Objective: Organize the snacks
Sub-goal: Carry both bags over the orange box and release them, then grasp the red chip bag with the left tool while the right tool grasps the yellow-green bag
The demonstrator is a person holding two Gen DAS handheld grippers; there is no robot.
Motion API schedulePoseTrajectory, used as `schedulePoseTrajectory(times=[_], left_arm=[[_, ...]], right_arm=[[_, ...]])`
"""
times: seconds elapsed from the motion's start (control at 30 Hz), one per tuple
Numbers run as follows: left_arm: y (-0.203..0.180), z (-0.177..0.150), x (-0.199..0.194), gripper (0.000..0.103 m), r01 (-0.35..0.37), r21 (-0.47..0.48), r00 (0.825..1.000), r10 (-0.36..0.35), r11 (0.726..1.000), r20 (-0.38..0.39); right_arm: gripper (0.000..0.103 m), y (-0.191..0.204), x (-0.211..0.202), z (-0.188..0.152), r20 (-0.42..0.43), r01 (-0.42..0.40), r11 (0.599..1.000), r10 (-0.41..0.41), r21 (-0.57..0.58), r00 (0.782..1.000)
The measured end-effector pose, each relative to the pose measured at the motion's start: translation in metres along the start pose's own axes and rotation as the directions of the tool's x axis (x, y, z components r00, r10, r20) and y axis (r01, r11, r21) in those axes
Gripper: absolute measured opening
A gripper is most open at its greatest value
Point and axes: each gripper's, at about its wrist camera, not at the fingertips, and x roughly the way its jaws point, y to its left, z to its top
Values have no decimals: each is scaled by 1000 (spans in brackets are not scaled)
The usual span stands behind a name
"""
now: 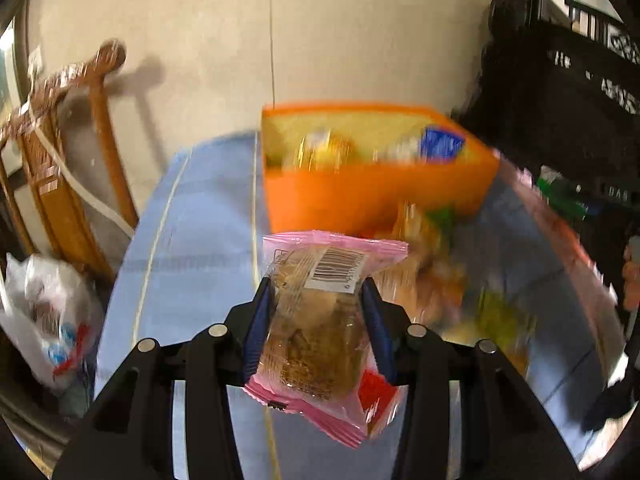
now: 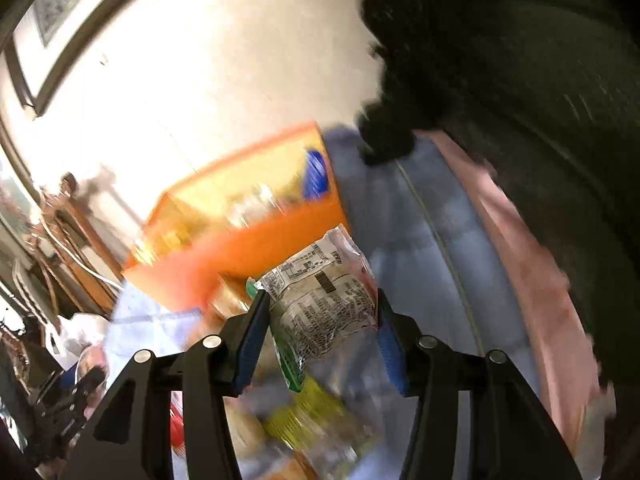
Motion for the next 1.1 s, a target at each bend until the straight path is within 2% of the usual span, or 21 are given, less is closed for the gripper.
schedulePoseTrajectory(times=[0.1, 0.2, 0.3, 0.4, 0.53, 0.57, 0.6, 0.63, 0.67, 0.73, 0.83, 0.9, 0.97, 1.03, 1.1], left_arm=[[-8, 48, 7, 44, -5, 3, 997, 5, 1000, 82], [-1, 88, 26, 44, 24, -64, 995, -17, 998, 95], [7, 136, 52, 43, -6, -126, 997, 16, 992, 81], [10, 165, 71, 43, -57, -139, 996, 66, 989, 64], [12, 189, 89, 44, -69, -168, 996, 77, 983, 43], [13, 191, 91, 45, -72, -177, 996, 80, 982, 40], [12, 194, 95, 49, -70, -182, 997, 77, 981, 32], [9, 195, 97, 82, -82, -169, 996, 87, 982, 18], [4, 192, 95, 98, -115, -155, 992, 121, 981, 26], [-2, 182, 85, 99, -220, -86, 969, 228, 972, 91], [-1, 158, 74, 99, -210, -37, 976, 212, 977, 56], [3, 130, 59, 99, -183, -33, 981, 185, 983, 55], [4, 89, 43, 99, -167, -28, 985, 168, 985, 33], [5, 44, 29, 99, -159, -23, 986, 160, 987, 49], [3, -5, 16, 99, -201, -20, 975, 202, 979, 92]], right_arm=[[52, 16, 5, 35, 50, -16, 998, 19, -58, 999], [52, 27, 22, 76, 68, -51, 996, 56, -77, 996], [52, 41, 43, 108, 68, -34, 991, 43, -130, 997], [52, 54, 61, 131, 63, -2, 984, 14, -176, 998], [52, 64, 75, 146, 56, 12, 978, 0, -208, 998], [56, 67, 79, 149, 48, 14, 977, -4, -213, 999], [62, 69, 83, 151, 38, 15, 974, -7, -224, 999], [88, 70, 86, 152, 30, 16, 972, -9, -236, 1000], [100, 71, 85, 151, 29, 32, 968, -26, -249, 999], [100, 70, 79, 143, 26, 38, 956, -32, -291, 999], [100, 64, 70, 118, -27, 29, 937, -41, -347, 999], [100, 60, 60, 82, -94, -10, 914, -31, -407, 995], [100, 53, 54, 35, -149, -19, 886, -57, -463, 987], [100, 47, 54, -5, -212, -39, 876, -73, -481, 974], [100, 40, 57, -56, -291, -70, 884, -77, -463, 954]])
